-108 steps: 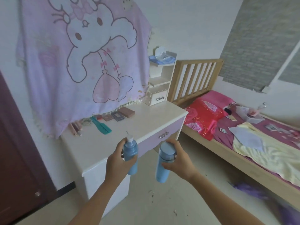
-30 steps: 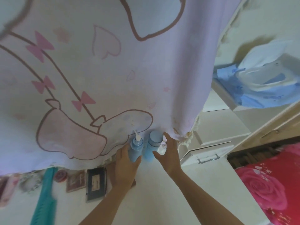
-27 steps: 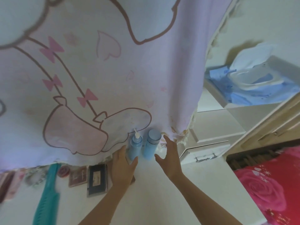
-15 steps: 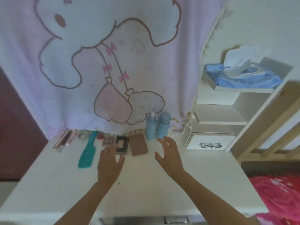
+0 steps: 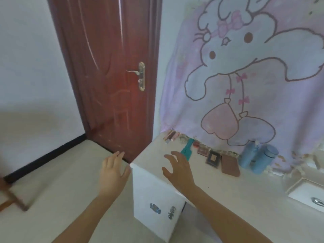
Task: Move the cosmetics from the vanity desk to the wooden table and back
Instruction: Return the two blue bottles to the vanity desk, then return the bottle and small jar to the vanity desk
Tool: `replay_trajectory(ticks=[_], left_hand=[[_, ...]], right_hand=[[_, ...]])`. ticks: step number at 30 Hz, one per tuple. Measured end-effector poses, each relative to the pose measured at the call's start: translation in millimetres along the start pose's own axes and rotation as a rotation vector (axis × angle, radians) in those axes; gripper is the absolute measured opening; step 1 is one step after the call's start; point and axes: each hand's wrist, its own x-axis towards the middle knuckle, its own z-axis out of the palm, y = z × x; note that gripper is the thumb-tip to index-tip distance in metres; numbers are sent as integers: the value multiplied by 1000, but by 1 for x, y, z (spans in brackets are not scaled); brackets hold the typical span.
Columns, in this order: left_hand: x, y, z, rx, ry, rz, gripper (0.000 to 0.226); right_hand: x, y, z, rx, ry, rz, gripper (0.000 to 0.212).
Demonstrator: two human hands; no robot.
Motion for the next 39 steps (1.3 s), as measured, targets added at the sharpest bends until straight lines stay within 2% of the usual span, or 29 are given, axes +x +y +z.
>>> replay_trajectory(ticks=[3, 6, 10, 13, 15, 18, 26, 35, 39], left_hand=[[-21, -70, -70, 54, 79, -159, 60], [-54, -139, -148, 135, 190, -318, 44], [-108, -225, -257, 275, 323, -534, 47], [-145, -265, -327, 346, 427, -688, 47], [-167, -282, -362, 376, 492, -746, 46], [-198, -295, -405, 433, 608, -812, 42], [-218, -343, -474, 576, 689, -912, 43], [-99, -422, -526, 534, 705, -800, 46], [-66, -458, -533, 492, 744, -802, 44]], right_hand=[[23, -82, 43, 56, -85, -139, 35], [42, -181, 85, 158, -160, -279, 35], [57, -327, 130, 225, -227, -514, 36], [54, -421, 155, 318, -265, -650, 38], [48, -473, 170, 344, -370, -735, 42], [45, -544, 193, 394, -430, -887, 44], [63, -658, 229, 419, -478, -1072, 50], [169, -732, 269, 492, -357, -1075, 49], [206, -755, 300, 493, -368, -1068, 48]])
